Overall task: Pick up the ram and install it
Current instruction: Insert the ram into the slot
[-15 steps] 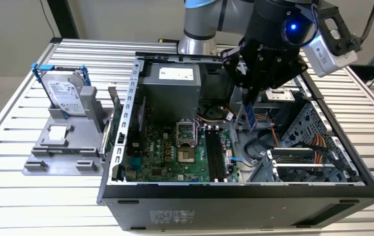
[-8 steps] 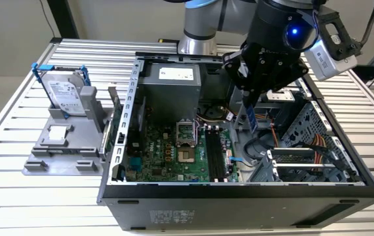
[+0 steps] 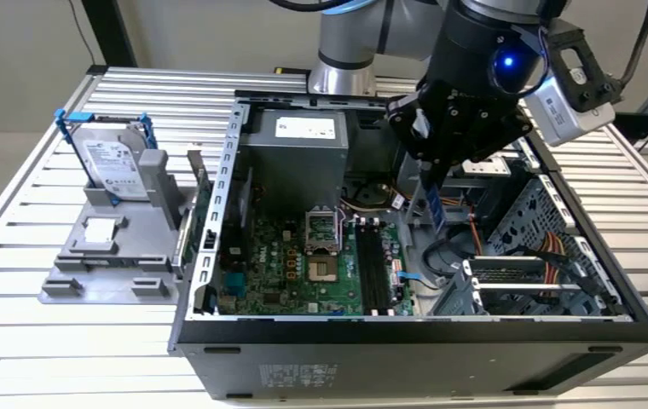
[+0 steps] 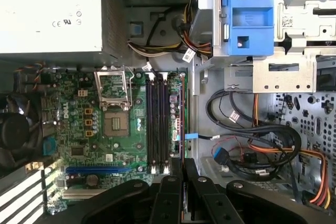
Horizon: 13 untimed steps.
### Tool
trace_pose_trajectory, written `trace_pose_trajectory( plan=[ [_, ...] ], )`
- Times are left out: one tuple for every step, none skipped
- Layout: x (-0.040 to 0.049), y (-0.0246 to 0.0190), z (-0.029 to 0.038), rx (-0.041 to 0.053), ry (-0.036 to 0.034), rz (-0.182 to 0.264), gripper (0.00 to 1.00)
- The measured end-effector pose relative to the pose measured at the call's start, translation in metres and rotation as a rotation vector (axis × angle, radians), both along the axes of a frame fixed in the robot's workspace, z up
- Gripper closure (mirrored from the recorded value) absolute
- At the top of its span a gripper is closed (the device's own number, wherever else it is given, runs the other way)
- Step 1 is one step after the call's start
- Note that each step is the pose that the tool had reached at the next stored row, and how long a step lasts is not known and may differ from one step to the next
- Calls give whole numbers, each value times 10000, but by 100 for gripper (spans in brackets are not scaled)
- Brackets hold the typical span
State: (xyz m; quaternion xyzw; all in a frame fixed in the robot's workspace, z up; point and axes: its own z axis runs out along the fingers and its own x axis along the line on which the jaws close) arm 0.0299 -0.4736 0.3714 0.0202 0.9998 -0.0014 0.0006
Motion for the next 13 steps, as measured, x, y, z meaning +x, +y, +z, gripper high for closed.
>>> trace_pose_trajectory(
  plan=[
    [0,0,-6,-1,1,-2,100],
    [1,0,-9,-2,1,-2,100],
    [1,0,-10,-4,1,-2,100],
    [0,0,-10,-3,1,-2,100],
    [0,0,-11,-3,1,-2,100],
    [1,0,-13,-1,0,-2,100],
    [1,0,-15,0,0,-2,100],
    [1,0,-16,-1,0,-2,100],
    [0,0,-19,0,0,-3,100],
    [1,0,-23,1,0,-2,100],
    [1,0,-26,0,0,-2,100],
    [1,0,-27,-1,0,-2,100],
    [1,0,-29,0,0,-2,100]
  ],
)
